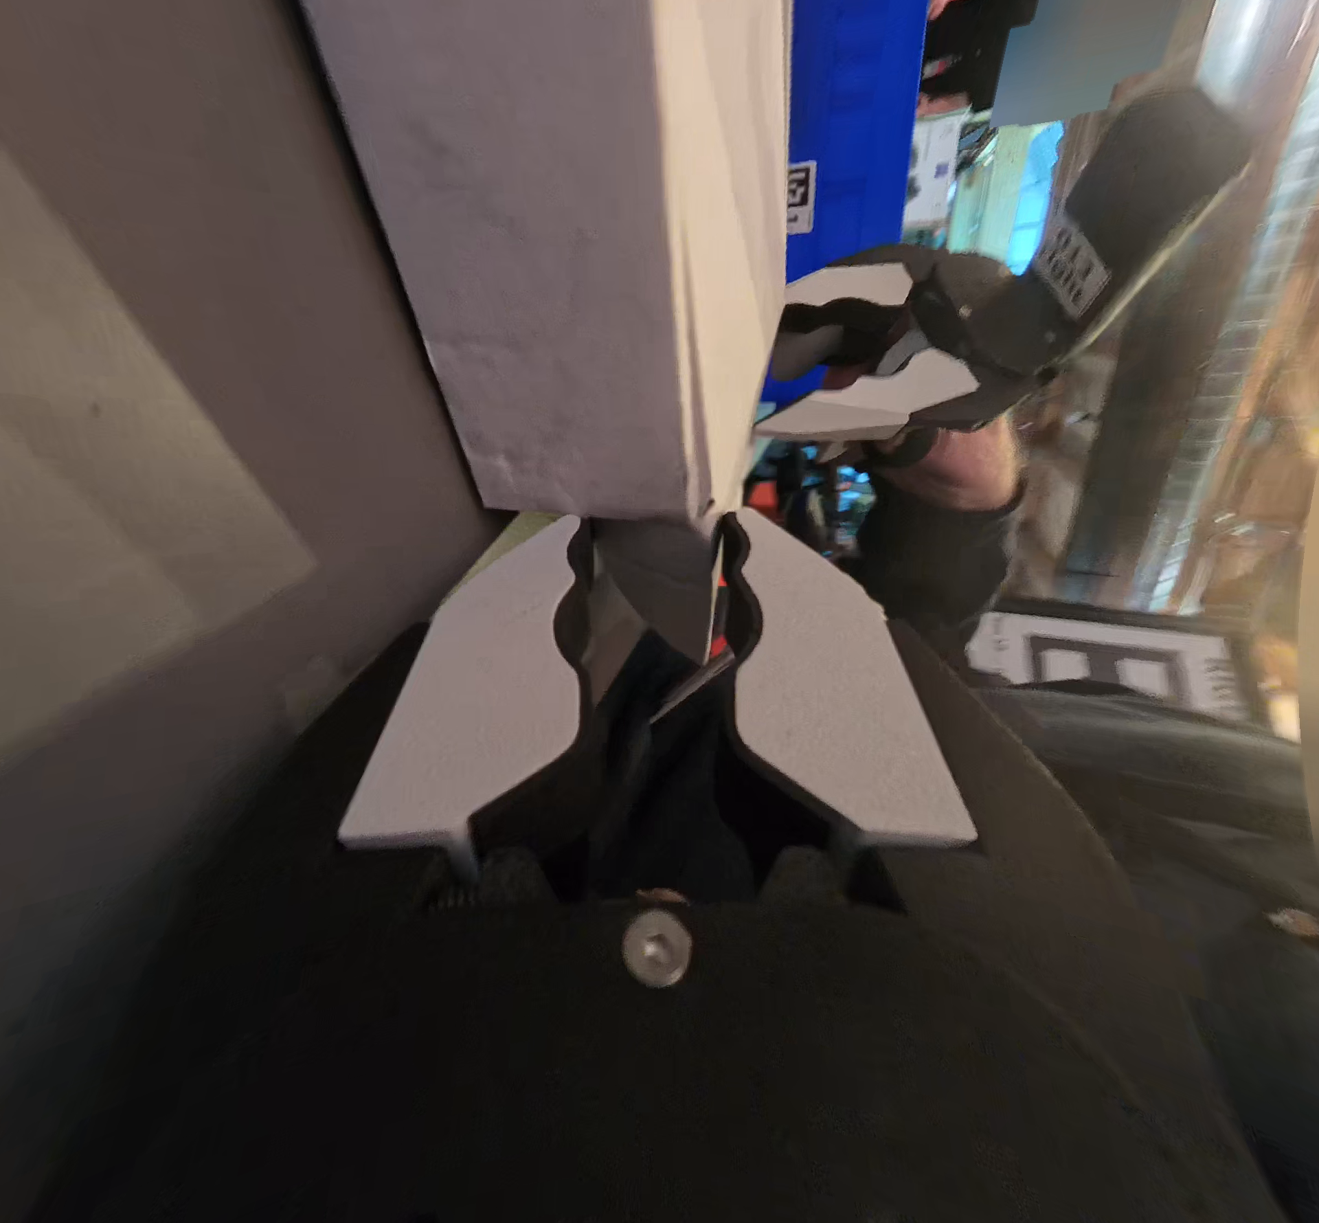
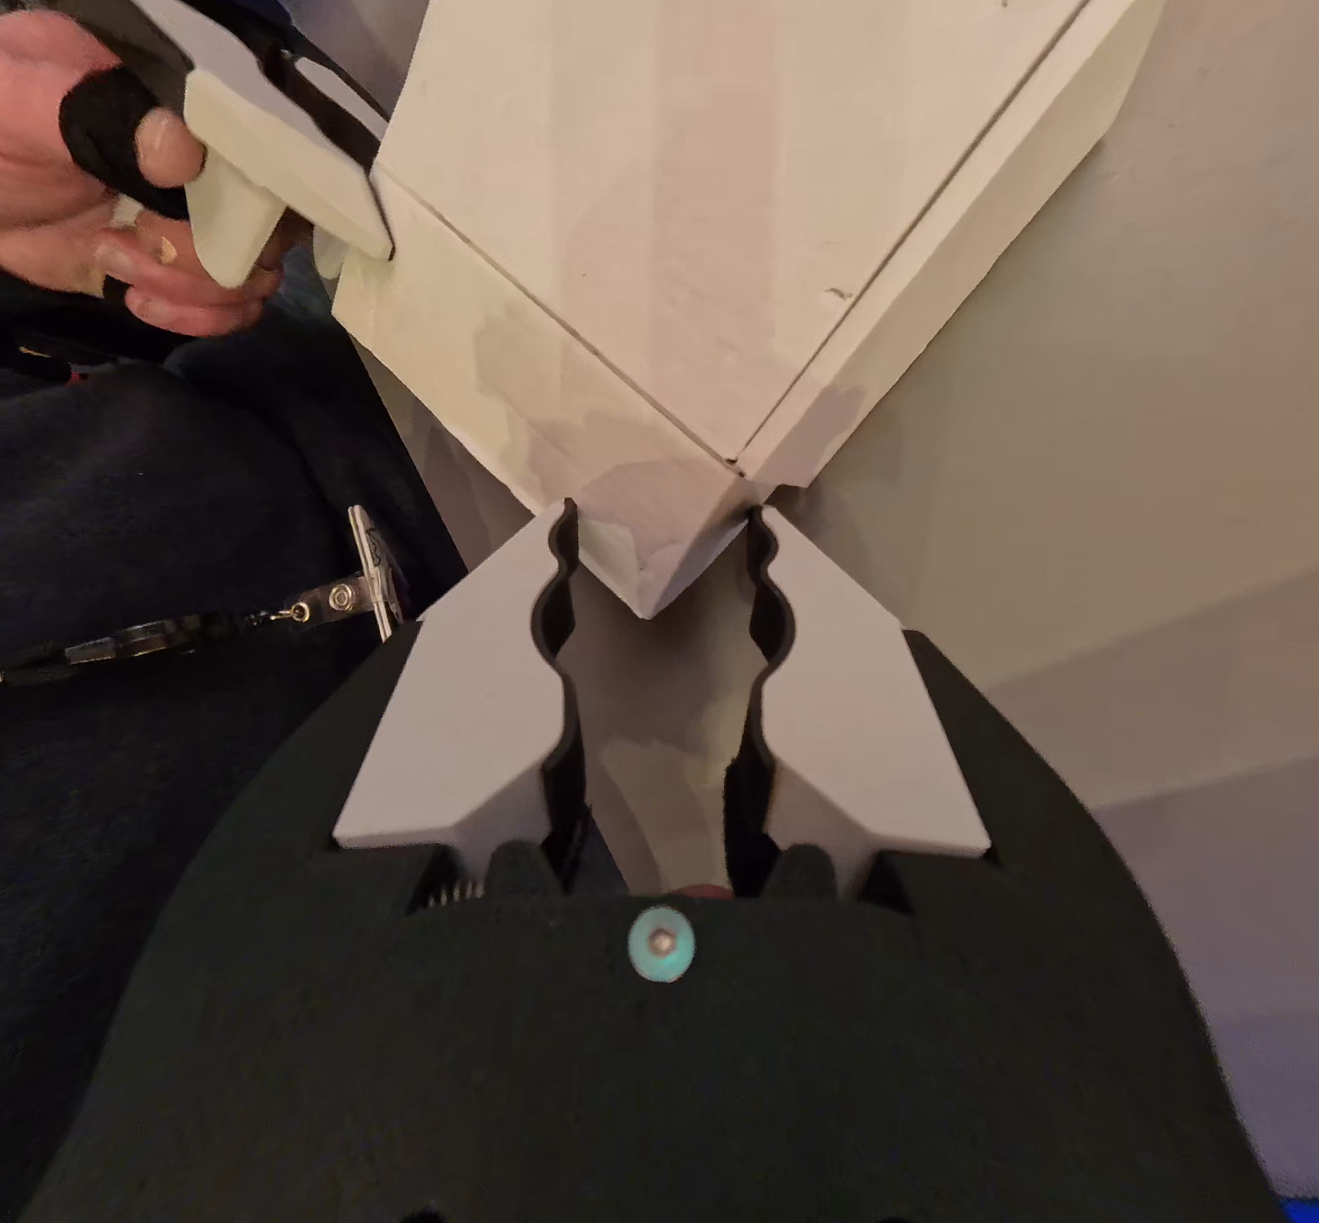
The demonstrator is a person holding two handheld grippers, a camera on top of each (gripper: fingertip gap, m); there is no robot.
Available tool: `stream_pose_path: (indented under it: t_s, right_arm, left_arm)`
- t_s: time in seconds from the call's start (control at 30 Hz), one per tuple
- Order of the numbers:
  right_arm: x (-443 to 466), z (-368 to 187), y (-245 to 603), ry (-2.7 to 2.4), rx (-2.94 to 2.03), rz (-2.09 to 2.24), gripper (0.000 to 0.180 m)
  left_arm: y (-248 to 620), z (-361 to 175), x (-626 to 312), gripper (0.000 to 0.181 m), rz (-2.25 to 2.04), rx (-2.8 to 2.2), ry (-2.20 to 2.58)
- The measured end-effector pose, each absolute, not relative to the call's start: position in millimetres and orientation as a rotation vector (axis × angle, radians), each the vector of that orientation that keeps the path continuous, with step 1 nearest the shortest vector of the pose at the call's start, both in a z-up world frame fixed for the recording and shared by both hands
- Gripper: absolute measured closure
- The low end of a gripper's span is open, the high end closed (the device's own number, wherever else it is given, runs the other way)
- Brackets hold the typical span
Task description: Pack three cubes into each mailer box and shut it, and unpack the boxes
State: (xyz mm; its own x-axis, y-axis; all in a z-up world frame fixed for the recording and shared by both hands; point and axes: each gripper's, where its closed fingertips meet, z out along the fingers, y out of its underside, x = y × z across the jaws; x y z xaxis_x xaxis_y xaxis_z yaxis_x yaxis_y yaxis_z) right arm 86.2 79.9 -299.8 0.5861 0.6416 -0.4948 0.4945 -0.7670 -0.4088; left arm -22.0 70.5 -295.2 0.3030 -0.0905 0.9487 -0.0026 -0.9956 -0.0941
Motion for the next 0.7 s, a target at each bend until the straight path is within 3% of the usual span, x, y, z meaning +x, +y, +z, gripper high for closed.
stream_pose_path:
  t_s: [0.17,0.37,0.57,0.7]
  right_arm:
    - [86,-294,83,-0.895,-2.562,0.988,0.135]
    - [91,-287,88,-0.898,-2.541,0.989,0.138]
    - [92,-290,96,-0.917,-2.556,0.965,0.140]
    - [92,-292,95,-0.922,-2.565,0.973,0.142]
  left_arm:
    - [63,-291,-28,0.127,-1.556,-2.393,0.335]
    - [50,-289,-29,0.122,-1.149,-2.242,0.697]
    - [47,-295,-24,0.137,-1.072,-2.256,0.719]
    - [48,-294,-22,0.136,-1.064,-2.251,0.723]
